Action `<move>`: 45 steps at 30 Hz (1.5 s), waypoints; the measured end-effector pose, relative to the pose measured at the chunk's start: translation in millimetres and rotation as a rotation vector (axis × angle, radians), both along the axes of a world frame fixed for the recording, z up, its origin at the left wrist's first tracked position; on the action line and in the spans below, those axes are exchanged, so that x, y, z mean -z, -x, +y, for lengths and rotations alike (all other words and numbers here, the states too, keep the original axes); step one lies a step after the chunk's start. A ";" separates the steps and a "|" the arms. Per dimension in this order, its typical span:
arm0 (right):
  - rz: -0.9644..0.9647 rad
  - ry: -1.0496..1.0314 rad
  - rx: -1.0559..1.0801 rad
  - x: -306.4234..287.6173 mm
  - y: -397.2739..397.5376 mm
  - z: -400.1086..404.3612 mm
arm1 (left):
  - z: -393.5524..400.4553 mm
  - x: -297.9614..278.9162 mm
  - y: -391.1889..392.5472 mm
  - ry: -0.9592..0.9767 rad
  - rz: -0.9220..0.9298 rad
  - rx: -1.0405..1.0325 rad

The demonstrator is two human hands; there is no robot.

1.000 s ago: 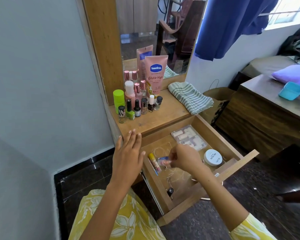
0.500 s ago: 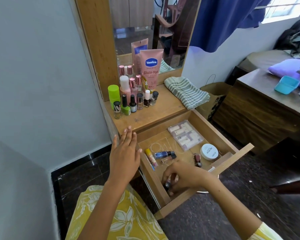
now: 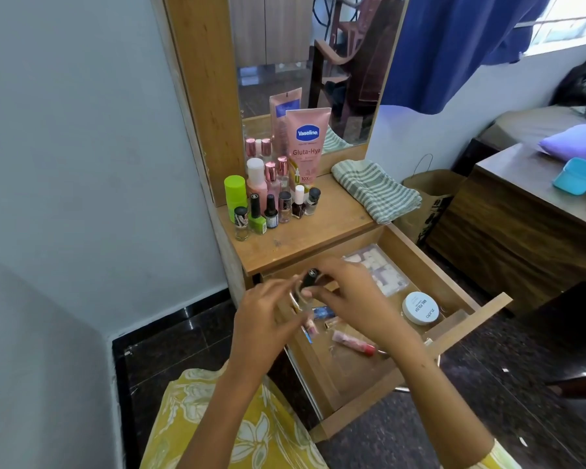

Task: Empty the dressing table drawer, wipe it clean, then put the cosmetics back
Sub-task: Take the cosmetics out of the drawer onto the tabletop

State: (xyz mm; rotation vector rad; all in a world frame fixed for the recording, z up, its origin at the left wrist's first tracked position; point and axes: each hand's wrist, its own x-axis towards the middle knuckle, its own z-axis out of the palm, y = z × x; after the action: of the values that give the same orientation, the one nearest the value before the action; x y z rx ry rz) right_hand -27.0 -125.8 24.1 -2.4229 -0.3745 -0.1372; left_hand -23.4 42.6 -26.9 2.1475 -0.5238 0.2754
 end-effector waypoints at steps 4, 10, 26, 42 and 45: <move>-0.050 -0.193 0.041 -4.1 -5.3 20.4 | 3.2 -13.7 -4.7 0.180 -0.056 -0.147; -0.007 -0.254 0.158 16.5 7.5 23.8 | 23.2 -23.8 -44.7 0.208 -0.032 -0.337; 0.127 -0.171 0.368 50.0 35.9 -32.1 | 26.7 -6.9 -76.5 0.231 0.039 -0.393; 0.565 0.617 0.388 17.7 42.5 -86.9 | -4.8 23.3 -30.3 -0.527 -0.137 -0.088; 0.614 0.611 0.305 29.2 36.3 -82.4 | -7.9 25.5 -30.7 -0.597 -0.096 -0.100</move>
State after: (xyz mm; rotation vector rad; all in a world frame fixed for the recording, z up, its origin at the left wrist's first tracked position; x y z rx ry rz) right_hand -63.2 -208.2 -5.1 -2.9290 0.2794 0.6683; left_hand 7.4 34.6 -52.5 2.7552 -0.6085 0.3063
